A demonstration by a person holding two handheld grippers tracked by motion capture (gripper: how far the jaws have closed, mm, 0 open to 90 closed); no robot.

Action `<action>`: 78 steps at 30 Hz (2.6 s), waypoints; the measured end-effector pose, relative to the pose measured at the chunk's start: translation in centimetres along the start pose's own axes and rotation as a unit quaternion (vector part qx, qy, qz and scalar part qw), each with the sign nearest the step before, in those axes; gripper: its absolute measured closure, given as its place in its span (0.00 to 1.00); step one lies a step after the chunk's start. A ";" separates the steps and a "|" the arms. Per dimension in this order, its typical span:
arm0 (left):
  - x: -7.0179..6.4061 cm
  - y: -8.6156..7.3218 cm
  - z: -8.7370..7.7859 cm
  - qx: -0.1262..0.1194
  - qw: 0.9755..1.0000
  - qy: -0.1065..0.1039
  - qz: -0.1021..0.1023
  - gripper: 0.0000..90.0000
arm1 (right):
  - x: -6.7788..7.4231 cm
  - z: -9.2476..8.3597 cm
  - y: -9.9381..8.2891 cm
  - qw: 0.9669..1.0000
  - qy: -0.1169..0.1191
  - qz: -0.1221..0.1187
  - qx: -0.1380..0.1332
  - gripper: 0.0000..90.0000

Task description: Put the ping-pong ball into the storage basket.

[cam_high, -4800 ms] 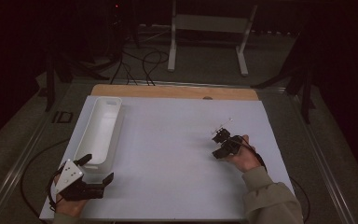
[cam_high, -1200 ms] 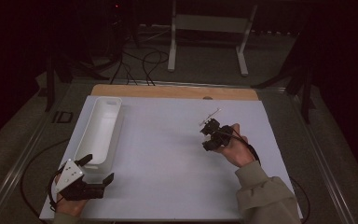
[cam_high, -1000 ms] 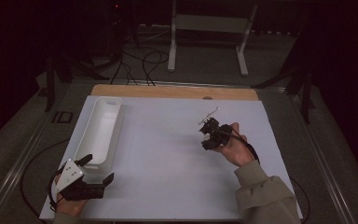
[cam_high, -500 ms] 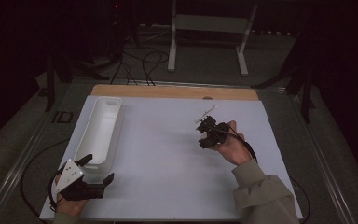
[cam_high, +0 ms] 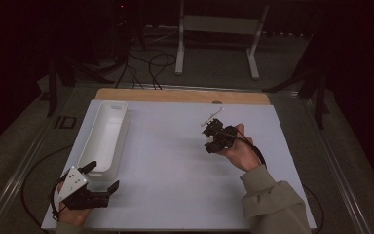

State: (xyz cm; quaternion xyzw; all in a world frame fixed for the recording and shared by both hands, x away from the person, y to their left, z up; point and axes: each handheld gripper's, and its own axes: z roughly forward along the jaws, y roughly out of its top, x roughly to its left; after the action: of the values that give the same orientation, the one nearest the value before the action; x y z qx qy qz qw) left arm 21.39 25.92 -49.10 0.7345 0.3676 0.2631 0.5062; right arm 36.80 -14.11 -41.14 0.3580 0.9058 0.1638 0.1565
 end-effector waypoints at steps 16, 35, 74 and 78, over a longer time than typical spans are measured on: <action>0.0 0.0 0.0 0.000 1.000 0.001 0.000 0.00 | 0.5 -0.3 0.8 1.000 0.004 -0.001 -0.010 0.56; 0.0 0.0 0.0 0.000 1.000 0.001 0.001 0.00 | 1.4 -0.2 1.7 1.000 0.007 -0.007 -0.025 0.56; 0.0 0.0 0.0 0.000 1.000 0.000 0.001 0.00 | 3.1 -1.1 4.2 0.999 0.013 -0.031 -0.042 0.56; 0.0 0.0 0.0 0.000 1.000 0.000 0.002 0.00 | 3.3 -1.1 4.3 0.998 0.013 -0.032 -0.045 0.56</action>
State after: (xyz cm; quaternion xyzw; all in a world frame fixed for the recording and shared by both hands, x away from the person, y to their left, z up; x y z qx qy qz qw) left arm 21.38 25.92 -49.12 0.7351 0.3666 0.2640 0.5056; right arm 36.68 -9.02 -38.95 0.3196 0.9104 0.2040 0.1654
